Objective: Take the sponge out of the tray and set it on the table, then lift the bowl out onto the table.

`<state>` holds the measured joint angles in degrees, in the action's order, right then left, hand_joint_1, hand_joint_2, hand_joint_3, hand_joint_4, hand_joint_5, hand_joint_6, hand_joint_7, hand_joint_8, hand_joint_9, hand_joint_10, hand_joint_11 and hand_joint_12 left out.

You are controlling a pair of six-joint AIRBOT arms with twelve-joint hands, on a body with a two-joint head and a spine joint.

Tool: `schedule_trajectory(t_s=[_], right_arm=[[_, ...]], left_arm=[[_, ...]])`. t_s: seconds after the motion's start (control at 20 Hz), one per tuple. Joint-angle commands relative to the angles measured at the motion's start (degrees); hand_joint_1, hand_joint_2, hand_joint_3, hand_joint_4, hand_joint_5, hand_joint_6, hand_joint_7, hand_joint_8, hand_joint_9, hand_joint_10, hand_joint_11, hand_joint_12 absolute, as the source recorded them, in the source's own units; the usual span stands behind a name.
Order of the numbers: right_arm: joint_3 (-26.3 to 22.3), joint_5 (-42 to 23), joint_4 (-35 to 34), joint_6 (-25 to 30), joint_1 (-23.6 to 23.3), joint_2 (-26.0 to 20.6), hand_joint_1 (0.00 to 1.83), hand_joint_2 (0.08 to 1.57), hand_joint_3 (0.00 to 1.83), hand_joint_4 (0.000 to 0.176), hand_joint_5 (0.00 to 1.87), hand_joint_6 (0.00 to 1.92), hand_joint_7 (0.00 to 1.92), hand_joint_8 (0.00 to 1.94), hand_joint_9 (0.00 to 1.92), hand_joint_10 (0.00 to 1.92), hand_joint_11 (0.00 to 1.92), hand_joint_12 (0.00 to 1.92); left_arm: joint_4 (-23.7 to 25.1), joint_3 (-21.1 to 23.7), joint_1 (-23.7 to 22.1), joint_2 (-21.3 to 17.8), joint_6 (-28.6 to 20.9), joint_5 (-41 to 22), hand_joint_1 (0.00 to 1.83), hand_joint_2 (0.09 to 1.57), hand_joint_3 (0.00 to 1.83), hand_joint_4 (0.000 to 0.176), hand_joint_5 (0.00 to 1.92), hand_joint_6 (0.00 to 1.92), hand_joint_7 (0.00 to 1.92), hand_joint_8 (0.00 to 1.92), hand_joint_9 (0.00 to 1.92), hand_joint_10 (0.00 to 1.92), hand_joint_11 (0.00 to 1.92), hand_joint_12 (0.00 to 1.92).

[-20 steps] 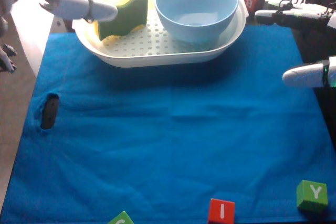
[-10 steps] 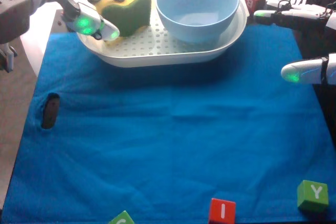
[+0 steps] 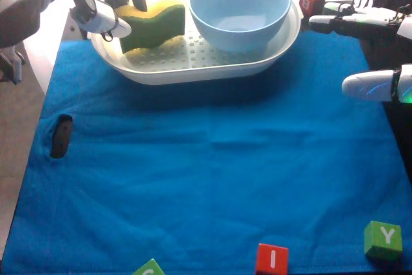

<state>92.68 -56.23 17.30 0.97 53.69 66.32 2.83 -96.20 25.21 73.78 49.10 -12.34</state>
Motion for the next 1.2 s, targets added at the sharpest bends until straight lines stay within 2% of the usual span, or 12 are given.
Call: schedule_trajectory(t_s=[0.0,0.05,0.1,0.15,0.3,0.45,0.6,0.65,0.85,0.9,1.0,1.15], right_arm=[[-0.16,-5.90,-3.08,0.78,-0.89,0.18,0.40,1.16,0.00,0.145,0.20,0.01,0.01,0.00,0.00,0.00,0.00,0.00],[-0.17,-5.90,-3.11,0.86,-0.89,0.18,0.41,1.17,0.01,0.135,0.20,0.01,0.02,0.01,0.00,0.00,0.00,0.00],[-0.19,-5.90,-3.15,0.89,-0.89,0.18,0.38,1.17,0.01,0.147,0.20,0.00,0.02,0.00,0.00,0.00,0.01,0.01],[-0.24,-5.90,-3.23,0.94,-0.89,0.18,0.39,1.17,0.00,0.154,0.21,0.01,0.03,0.01,0.00,0.00,0.00,0.00],[-0.40,-5.90,-3.47,0.99,-0.88,0.18,0.39,1.17,0.00,0.139,0.21,0.00,0.03,0.00,0.00,0.00,0.01,0.01],[-0.80,-5.90,-3.79,1.02,-0.85,0.17,0.39,1.17,0.00,0.145,0.22,0.00,0.04,0.01,0.00,0.00,0.04,0.02],[-0.93,-5.90,-4.22,1.02,-0.85,0.13,0.43,1.17,0.00,0.140,0.23,0.00,0.04,0.00,0.00,0.00,0.03,0.02],[-0.93,-5.90,-4.22,1.02,-0.85,0.09,0.35,1.17,0.00,0.132,0.23,0.00,0.04,0.00,0.00,0.00,0.01,0.00],[-0.91,-5.90,-4.52,1.02,-0.85,-0.01,0.34,1.19,0.01,0.146,0.24,0.01,0.06,0.01,0.00,0.00,0.01,0.01],[-0.93,-5.90,-4.60,1.02,-0.85,-0.01,0.41,1.19,0.00,0.147,0.26,0.01,0.07,0.01,0.00,0.00,0.00,0.00],[-0.94,-5.90,-4.60,1.02,-0.75,-0.01,0.46,1.20,0.00,0.151,0.26,0.01,0.06,0.00,0.00,0.00,0.02,0.01],[-0.92,-5.90,-4.57,1.02,-0.71,0.06,0.49,1.17,0.00,0.164,0.28,0.01,0.08,0.01,0.02,0.01,0.05,0.02]], left_arm=[[-0.10,0.61,-0.94,-0.71,0.20,-6.55,1.24,1.18,0.00,0.000,0.85,0.94,0.88,1.40,0.58,1.39,0.00,1.59],[-0.16,1.38,-1.05,-1.41,0.20,-7.49,1.24,1.17,0.00,0.000,0.87,0.90,0.90,1.37,0.60,1.37,0.00,1.52],[-0.20,2.22,-1.12,-2.16,0.19,-8.44,1.24,1.16,0.00,0.000,0.88,0.90,0.92,1.32,0.62,1.32,0.00,1.44],[-0.23,3.41,-1.19,-3.19,0.19,-9.94,1.25,1.15,0.00,0.000,0.92,0.85,0.94,1.29,0.60,1.34,0.00,1.67],[-0.22,6.75,-1.21,-6.27,0.20,-13.59,1.24,1.16,0.00,0.000,0.94,0.82,0.89,1.37,0.53,1.49,0.00,1.87],[-0.03,12.91,-1.31,-11.83,0.14,-19.98,1.24,1.15,0.00,0.000,0.99,0.75,0.89,1.35,0.52,1.47,0.00,1.85],[7.18,21.28,-1.07,-18.92,-2.33,-24.44,1.24,1.13,0.00,0.000,0.99,0.79,0.94,1.24,0.62,1.25,0.19,1.85],[10.20,23.39,-0.43,-20.95,-4.64,-25.35,1.25,1.13,0.00,0.000,0.98,0.77,0.97,1.23,0.70,1.20,0.26,1.71],[15.66,29.28,7.45,-26.37,-15.26,-33.89,1.27,1.08,0.00,0.000,1.07,0.64,1.07,1.05,0.86,1.05,0.36,1.46],[16.48,29.99,9.29,-26.77,-18.01,-35.94,1.27,1.07,0.00,0.000,1.08,0.64,1.12,0.96,0.92,0.91,0.34,1.27],[16.19,31.79,14.39,-27.34,-21.00,-38.97,1.26,1.10,0.00,0.000,1.01,0.73,1.03,1.12,0.85,1.09,0.58,1.53],[13.98,33.63,21.67,-27.44,-22.33,-40.53,1.24,1.17,0.00,0.000,0.87,0.90,0.90,1.36,0.77,1.28,0.71,1.57]])
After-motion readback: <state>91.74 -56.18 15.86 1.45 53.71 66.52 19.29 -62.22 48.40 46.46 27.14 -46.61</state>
